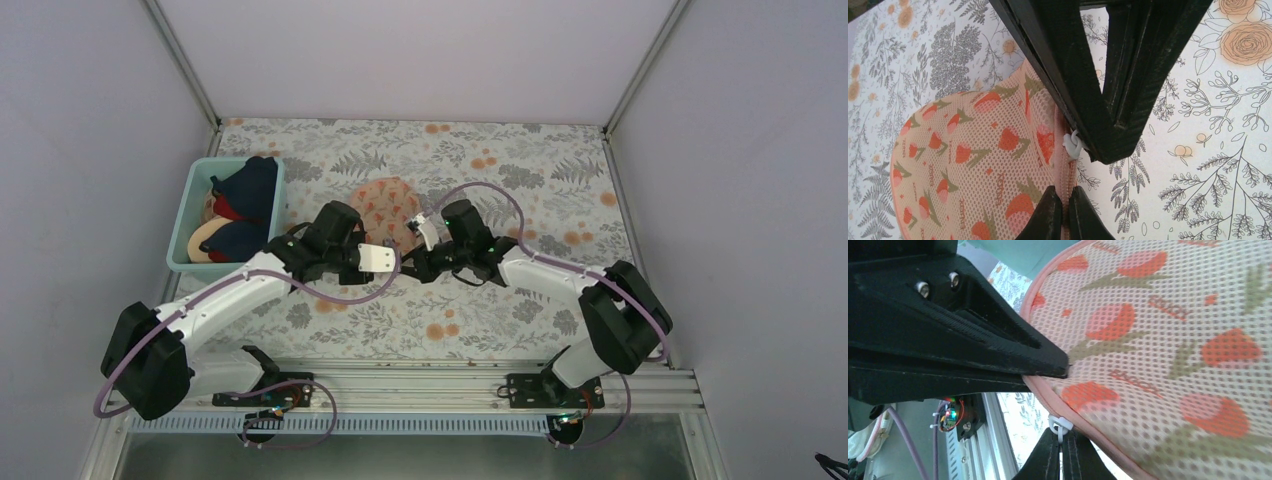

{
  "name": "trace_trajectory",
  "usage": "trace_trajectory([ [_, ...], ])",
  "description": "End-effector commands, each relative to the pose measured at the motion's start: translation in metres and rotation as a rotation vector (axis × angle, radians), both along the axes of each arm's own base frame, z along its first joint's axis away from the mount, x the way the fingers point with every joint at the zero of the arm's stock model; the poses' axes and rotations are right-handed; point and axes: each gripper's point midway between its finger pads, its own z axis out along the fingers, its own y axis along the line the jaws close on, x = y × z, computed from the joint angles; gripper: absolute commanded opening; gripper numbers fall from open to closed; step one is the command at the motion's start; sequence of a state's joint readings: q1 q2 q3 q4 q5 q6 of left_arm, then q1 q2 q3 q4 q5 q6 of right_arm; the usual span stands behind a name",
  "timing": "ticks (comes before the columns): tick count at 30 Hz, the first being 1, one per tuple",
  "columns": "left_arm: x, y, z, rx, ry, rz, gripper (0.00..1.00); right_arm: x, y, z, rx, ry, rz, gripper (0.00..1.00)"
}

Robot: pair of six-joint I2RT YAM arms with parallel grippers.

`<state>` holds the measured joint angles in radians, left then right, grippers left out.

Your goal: Unzip the laundry bag and remove the bra

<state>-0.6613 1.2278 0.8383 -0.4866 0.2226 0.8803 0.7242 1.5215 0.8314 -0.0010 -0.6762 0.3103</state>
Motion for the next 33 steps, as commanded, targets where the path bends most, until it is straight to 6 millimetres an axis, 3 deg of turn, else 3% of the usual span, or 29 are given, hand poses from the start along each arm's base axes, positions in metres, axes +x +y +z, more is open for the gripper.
trace_trajectory([
  [1,0.004,0.006,0.001,0.017,-0.048,0.011,0.02,0.012,-0.021,0.002,-0.023,-0.036,-0.052,0.04],
  [16,0.009,0.021,0.0,0.035,-0.068,0.048,0.02,0.037,-0.084,-0.02,-0.073,-0.018,-0.19,0.04],
  [27,0.014,0.038,-0.012,0.06,-0.068,0.08,0.02,0.045,-0.094,-0.03,-0.08,0.005,-0.21,0.04],
  [33,0.01,0.042,-0.023,0.066,-0.047,0.083,0.02,0.044,-0.093,-0.047,-0.097,0.053,-0.209,0.04],
])
